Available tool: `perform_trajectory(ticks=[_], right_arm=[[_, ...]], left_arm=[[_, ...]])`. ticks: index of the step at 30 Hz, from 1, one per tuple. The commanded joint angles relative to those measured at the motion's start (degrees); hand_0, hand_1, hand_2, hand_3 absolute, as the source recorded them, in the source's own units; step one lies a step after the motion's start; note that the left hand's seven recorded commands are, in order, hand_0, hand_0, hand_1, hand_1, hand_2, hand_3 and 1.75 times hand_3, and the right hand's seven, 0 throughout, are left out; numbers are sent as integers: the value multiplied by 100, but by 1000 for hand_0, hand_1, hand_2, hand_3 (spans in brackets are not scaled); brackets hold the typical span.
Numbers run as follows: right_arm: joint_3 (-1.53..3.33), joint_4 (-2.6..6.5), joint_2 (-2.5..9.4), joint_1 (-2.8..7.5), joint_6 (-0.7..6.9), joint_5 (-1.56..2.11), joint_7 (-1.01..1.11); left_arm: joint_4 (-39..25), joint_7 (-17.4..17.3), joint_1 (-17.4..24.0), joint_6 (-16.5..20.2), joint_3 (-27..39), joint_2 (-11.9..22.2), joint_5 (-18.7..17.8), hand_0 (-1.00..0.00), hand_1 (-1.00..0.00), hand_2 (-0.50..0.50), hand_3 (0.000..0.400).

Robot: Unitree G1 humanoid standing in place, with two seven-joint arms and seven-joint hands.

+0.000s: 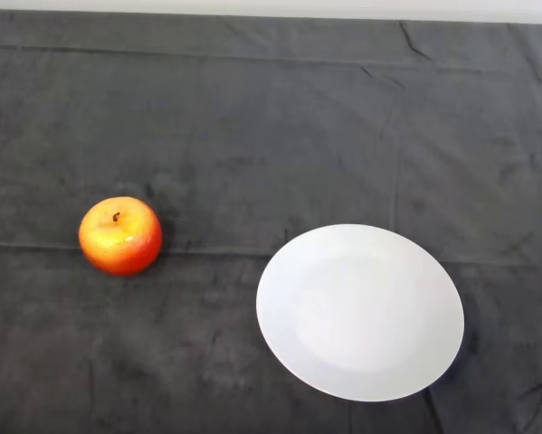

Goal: Move the apple to the plate

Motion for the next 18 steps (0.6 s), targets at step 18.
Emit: perform_trajectory(ticks=[18], right_arm=[[-35,112,-37,50,-56,22,-10]], left_arm=[[-354,-139,-588,44,-255,-252,557,0,0,0,0]])
